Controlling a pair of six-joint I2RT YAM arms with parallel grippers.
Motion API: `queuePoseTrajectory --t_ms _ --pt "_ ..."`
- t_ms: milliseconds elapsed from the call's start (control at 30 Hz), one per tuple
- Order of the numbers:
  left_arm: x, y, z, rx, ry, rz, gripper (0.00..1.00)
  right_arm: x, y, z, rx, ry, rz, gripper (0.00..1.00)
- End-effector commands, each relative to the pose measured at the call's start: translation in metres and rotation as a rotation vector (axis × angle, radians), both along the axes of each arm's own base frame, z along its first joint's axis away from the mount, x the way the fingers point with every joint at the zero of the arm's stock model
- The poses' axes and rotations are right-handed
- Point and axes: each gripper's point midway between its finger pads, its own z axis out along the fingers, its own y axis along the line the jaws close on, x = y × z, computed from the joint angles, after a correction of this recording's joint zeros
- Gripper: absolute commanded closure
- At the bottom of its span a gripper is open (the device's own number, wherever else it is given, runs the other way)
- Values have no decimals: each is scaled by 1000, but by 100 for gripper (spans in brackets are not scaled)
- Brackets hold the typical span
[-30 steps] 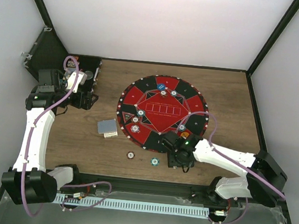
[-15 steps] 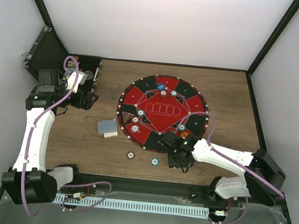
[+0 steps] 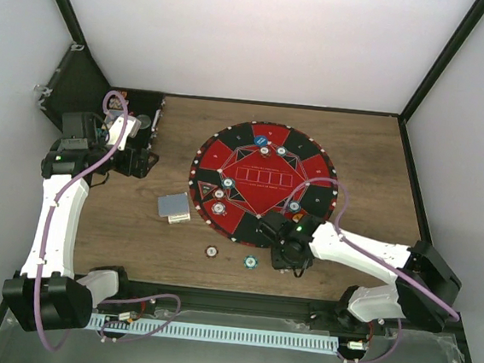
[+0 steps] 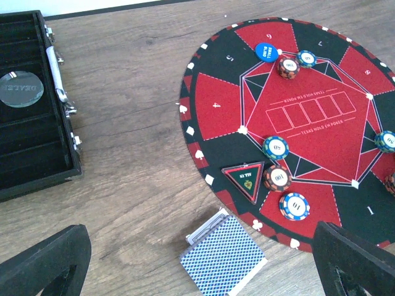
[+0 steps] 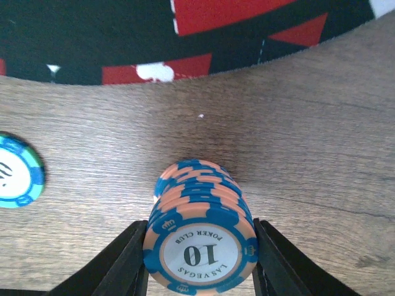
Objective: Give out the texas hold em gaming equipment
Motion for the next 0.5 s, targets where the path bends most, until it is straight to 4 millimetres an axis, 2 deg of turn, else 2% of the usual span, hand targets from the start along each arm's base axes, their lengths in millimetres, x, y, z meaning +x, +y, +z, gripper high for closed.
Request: queuePoseTrajectory --t_ms 0,133,267,367,467 --pt "0 0 13 5 -39 -9 0 16 9 30 11 -76 12 85" --pt "0 1 13 6 -37 -7 0 31 13 54 14 -136 15 86" --pt "1 0 12 0 -30 -5 0 62 14 73 -10 -211 -8 86" --pt "0 0 13 -5 -29 -5 0 99 22 89 7 -272 -15 86" --pt "-2 0 14 -1 -31 -4 0 150 30 106 50 -346 -43 86"
